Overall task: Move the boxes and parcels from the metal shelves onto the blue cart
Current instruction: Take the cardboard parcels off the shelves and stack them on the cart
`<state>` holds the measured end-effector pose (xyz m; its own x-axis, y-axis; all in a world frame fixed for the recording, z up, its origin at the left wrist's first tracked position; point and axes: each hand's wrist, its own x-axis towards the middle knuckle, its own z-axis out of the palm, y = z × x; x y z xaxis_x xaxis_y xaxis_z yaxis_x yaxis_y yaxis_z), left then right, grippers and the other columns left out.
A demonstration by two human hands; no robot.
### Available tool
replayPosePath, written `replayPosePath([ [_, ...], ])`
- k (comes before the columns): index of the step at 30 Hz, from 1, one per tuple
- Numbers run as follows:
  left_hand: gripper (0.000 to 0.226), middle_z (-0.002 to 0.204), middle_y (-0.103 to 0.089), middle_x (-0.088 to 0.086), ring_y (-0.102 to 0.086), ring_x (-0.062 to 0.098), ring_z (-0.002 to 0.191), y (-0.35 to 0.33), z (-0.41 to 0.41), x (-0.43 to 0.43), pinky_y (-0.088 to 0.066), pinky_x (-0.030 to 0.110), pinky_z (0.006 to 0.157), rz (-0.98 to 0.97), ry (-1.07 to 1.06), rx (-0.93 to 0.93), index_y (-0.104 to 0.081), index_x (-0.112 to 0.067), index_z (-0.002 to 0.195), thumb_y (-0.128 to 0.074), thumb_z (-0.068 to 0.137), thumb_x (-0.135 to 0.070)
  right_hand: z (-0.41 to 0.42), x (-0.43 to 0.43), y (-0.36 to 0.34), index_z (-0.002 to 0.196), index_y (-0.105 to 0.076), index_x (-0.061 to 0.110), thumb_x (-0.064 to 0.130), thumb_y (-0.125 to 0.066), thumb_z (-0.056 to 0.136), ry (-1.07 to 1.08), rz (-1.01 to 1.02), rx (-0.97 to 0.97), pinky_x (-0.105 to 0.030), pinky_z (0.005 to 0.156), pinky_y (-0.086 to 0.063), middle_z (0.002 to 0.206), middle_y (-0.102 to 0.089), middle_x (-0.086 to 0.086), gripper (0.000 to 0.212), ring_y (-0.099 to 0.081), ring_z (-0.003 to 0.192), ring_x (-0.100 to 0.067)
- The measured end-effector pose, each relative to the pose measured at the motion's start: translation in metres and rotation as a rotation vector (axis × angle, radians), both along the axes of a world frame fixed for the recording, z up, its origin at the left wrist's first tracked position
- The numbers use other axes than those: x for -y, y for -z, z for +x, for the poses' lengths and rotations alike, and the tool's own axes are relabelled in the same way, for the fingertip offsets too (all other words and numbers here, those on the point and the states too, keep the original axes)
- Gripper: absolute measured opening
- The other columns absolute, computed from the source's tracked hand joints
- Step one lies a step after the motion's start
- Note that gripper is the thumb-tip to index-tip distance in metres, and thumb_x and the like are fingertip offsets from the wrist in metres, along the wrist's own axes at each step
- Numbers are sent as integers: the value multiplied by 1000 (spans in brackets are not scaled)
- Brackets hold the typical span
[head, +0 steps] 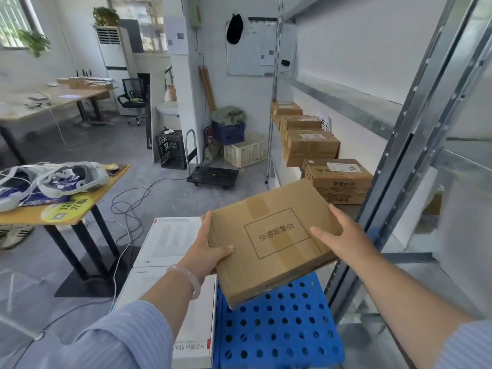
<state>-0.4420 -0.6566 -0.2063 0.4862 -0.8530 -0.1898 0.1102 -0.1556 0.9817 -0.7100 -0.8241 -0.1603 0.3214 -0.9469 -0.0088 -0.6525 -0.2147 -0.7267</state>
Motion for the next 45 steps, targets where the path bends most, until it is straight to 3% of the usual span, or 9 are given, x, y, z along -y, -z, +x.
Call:
replayPosePath([
  [5, 83, 135, -38, -1, -51, 21, 114, 9, -6, 29, -48, 42, 96, 22, -112, 254, -19, -44, 149, -70, 86, -26, -6, 15, 22, 149, -26, 41, 55, -69, 79, 9, 20, -13, -42, 92, -45, 146, -44, 1, 83, -47, 126, -25],
  [8, 69, 128, -31, 0, -44, 15, 106, 13, -8, 46, -40, 28, 91, 92, -167, 403, -31, -42, 144, -68, 86, -35, -2, 22, 38, 148, -28, 42, 57, -68, 80, 65, 34, 14, -43, 92, -47, 146, -45, 1, 81, -48, 125, -27],
  [10, 75, 131, -31, -2, -42, 14, 112, 17, -4, 57, -36, 25, 90, 114, -114, 456, -28, -39, 147, -70, 85, -36, 3, 30, 46, 148, -29, 40, 57, -68, 80, 90, 49, 32, -42, 93, -46, 146, -44, 1, 80, -47, 126, -27],
  [14, 90, 150, -22, -3, -29, 15, 134, 31, 7, 76, -28, 30, 110, 188, 50, 576, -18, -32, 151, -74, 81, -38, 16, 47, 65, 149, -28, 38, 57, -67, 80, 136, 74, 9, -43, 92, -46, 146, -44, -1, 81, -47, 126, -27],
  [20, 80, 143, -20, -2, -31, 8, 120, 59, 30, 107, -26, 17, 99, 253, 55, 571, -29, -28, 148, -74, 81, -37, 36, 72, 98, 149, -25, 40, 58, -65, 81, 152, 137, -36, -46, 97, -44, 147, -41, -2, 81, -44, 129, -26],
  [25, 74, 155, -18, 1, -24, 19, 140, 84, 49, 126, -23, 32, 115, 324, 107, 660, -26, -24, 150, -65, 88, -37, 56, 88, 122, 151, -20, 37, 48, -67, 84, 102, 198, -37, -42, 101, -40, 149, -39, 0, 83, -41, 132, -23],
  [33, 84, 159, -8, -3, -17, 22, 143, 114, 72, 131, -22, 45, 116, 502, 163, 824, -17, -33, 151, -55, 84, -63, 80, 100, 154, 152, -16, 39, 47, -69, 83, 15, 284, -41, -32, 102, -34, 150, -34, 2, 87, -37, 134, -18],
  [37, 81, 160, -5, -5, -16, 22, 143, 120, 75, 130, -22, 45, 116, 519, 163, 878, -10, -37, 151, -49, 86, -64, 83, 105, 162, 151, -10, 45, 55, -67, 80, -2, 278, -66, -39, 107, -31, 155, -24, 5, 91, -30, 139, -19],
  [45, 76, 158, -20, 0, -18, 24, 143, 121, 76, 128, -19, 47, 116, 599, 189, 892, -1, -44, 150, -37, 87, -68, 85, 108, 162, 149, 0, 47, 68, -59, 79, -48, 263, -216, -52, 106, -36, 159, -13, 5, 94, -29, 139, -28],
])
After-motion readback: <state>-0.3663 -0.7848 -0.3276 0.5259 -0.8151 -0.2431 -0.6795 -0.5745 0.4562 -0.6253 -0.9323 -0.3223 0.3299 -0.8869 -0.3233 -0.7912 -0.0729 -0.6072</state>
